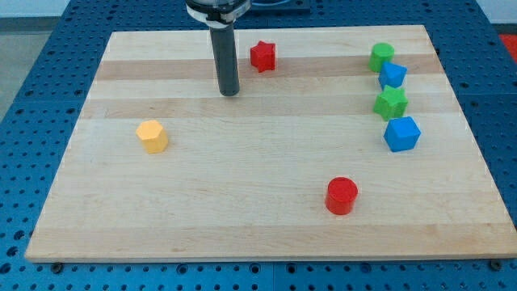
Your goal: Push the yellow hexagon slightly towards the top left of the board
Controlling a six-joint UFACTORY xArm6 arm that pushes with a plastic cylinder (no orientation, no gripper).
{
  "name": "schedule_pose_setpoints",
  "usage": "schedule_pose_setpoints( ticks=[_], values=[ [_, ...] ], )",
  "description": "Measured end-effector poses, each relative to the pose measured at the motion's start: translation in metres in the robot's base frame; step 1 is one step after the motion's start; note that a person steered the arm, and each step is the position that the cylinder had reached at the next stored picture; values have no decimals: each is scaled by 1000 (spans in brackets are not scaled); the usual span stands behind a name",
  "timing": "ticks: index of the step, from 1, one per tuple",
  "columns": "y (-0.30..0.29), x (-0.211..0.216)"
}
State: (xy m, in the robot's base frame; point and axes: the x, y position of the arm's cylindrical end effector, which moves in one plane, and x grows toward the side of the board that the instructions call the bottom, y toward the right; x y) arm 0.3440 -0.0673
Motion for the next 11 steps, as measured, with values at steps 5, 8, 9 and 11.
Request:
schedule_pose_setpoints(
  ticks=[5,8,9,11],
  values=[
    [7,104],
    [-104,130],
    [-112,105],
    [-112,47]
  ],
)
